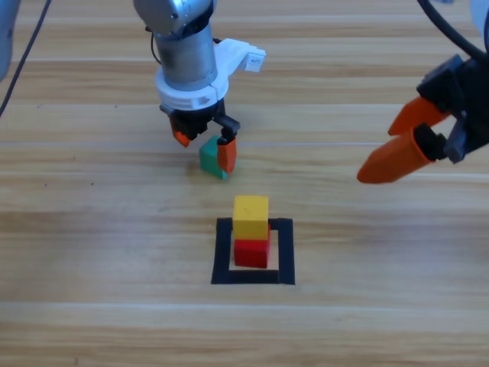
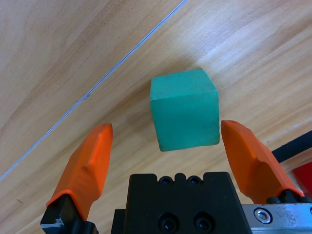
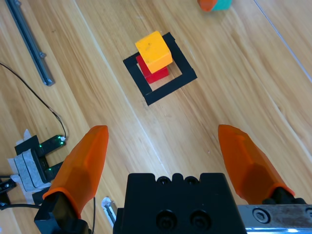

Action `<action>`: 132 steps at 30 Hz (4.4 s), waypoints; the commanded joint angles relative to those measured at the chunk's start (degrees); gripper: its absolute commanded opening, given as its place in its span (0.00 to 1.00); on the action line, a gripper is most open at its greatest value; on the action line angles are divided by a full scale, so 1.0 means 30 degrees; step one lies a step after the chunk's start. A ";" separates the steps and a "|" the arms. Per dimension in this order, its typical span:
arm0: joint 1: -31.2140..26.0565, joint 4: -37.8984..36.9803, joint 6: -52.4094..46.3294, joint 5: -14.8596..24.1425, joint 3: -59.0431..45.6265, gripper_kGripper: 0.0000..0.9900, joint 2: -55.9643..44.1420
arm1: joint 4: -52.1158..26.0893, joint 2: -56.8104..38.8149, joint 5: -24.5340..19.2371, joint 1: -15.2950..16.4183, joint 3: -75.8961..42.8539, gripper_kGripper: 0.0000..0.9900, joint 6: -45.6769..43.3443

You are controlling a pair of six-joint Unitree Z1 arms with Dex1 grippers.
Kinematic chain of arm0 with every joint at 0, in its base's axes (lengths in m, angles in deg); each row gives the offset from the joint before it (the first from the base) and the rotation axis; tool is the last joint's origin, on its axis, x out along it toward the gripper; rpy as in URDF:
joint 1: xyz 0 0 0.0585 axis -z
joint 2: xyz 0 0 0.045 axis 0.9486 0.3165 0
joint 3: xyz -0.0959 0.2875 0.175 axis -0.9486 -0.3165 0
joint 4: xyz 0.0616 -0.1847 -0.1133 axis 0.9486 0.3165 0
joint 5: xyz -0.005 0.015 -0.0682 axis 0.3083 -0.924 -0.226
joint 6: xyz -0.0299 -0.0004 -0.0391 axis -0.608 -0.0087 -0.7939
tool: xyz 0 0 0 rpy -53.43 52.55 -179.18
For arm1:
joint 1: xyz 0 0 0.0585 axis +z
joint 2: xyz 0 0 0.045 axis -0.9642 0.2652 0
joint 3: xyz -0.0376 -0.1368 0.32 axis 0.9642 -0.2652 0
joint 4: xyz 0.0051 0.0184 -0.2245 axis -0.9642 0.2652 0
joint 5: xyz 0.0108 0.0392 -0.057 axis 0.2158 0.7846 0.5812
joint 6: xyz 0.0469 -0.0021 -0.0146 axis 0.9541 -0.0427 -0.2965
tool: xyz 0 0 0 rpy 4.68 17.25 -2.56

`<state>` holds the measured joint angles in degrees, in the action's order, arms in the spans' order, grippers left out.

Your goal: Stack the blocks in the rectangular block: red at the bottom, yellow in the middle, green on top

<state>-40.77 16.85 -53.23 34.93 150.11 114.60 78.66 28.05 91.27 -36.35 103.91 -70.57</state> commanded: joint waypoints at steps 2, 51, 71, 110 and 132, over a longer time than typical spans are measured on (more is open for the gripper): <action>-0.0153 0.0088 -0.0667 0.0454 0.0035 0.96 0.1021 | -0.1091 -0.1206 -0.0896 -0.0366 -0.1574 1.00 -0.0345; 0.0433 0.0938 -0.4857 0.1275 0.1500 0.00 0.0845 | -0.1062 -0.1352 -0.0662 -0.0366 -0.2160 1.00 -0.0843; 0.0872 0.2051 -1.0569 0.0103 -0.6557 0.00 -0.9877 | -0.1062 -0.1382 -0.0604 -0.0366 -0.2219 1.00 -0.0843; 0.5472 0.2051 -1.6810 -0.0014 -0.3685 0.00 -0.4106 | -0.1091 -0.1294 -0.0398 -0.0366 -0.2219 1.00 -0.0843; 0.6029 0.2051 -1.6898 0.0015 -0.2953 0.00 -0.3256 | -0.1062 -0.1235 -0.0281 -0.0366 -0.2189 1.00 -0.0843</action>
<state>-23.80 22.75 -103.01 35.38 140.64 102.13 77.19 27.98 89.58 -36.38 99.31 -72.87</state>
